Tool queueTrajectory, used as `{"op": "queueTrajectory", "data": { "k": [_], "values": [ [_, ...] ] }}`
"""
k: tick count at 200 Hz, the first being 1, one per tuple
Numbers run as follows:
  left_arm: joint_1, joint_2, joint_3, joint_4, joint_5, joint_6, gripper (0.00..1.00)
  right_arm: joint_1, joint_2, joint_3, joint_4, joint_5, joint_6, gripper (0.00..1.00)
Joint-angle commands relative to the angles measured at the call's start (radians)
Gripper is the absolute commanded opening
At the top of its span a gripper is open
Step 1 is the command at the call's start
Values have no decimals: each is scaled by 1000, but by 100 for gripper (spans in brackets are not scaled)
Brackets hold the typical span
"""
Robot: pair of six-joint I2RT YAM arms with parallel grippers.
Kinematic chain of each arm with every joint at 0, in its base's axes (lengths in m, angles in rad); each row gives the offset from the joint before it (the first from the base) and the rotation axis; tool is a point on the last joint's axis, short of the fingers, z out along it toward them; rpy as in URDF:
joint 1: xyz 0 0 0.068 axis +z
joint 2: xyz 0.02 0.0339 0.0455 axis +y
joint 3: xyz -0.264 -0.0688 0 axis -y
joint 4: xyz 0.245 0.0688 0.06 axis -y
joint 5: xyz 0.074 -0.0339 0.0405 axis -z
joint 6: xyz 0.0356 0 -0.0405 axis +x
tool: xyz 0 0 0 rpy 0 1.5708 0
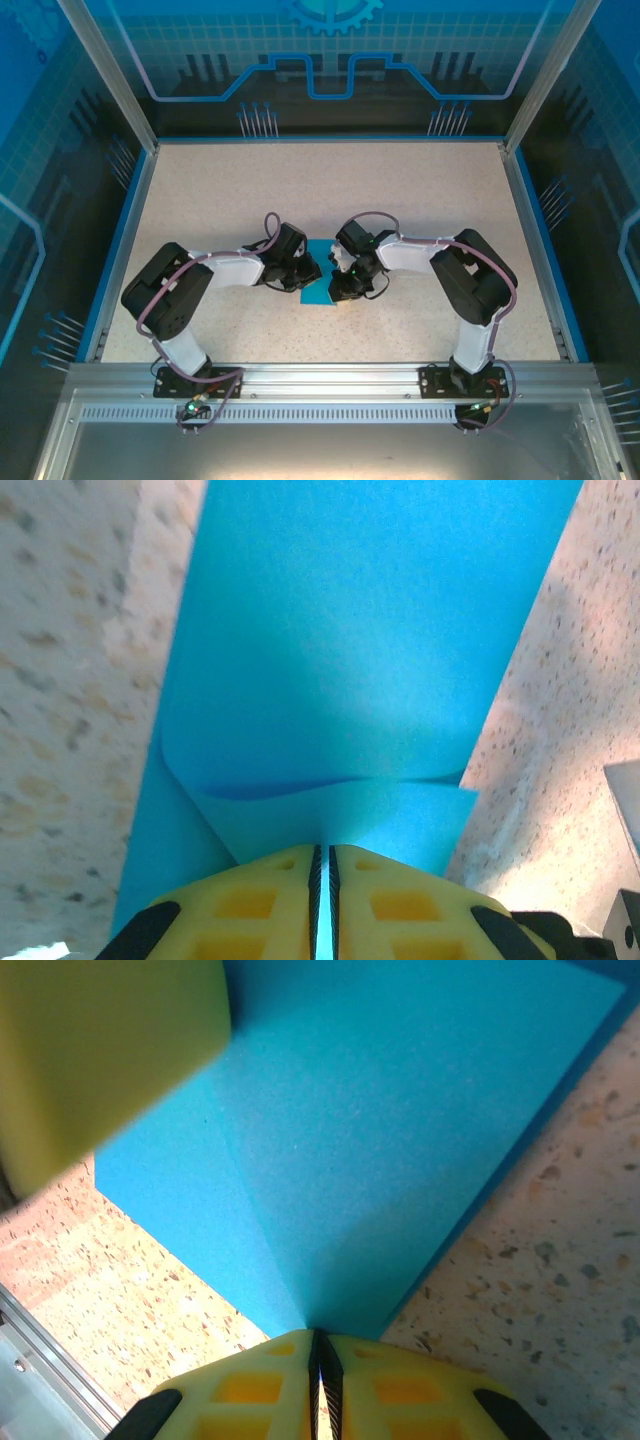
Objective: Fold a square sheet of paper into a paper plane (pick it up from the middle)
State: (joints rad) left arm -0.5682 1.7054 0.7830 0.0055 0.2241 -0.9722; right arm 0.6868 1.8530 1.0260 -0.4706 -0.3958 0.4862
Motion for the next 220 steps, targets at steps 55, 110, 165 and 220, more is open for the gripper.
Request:
{"op": "queueTrajectory", "data": {
  "k": [55,110,165,220],
  "values": [
    [106,57,30,-2,-22,131,16,12,68,-44,-134,137,-19,14],
    [191,33,10,57,27,196,18,11,61,-43,-128,128,-14,14],
    [170,-95,-49,154,110,155,23,8,60,-37,-117,111,-7,13],
    [68,-120,-135,229,109,86,19,6,72,-41,-109,102,-4,13]
  ]
}}
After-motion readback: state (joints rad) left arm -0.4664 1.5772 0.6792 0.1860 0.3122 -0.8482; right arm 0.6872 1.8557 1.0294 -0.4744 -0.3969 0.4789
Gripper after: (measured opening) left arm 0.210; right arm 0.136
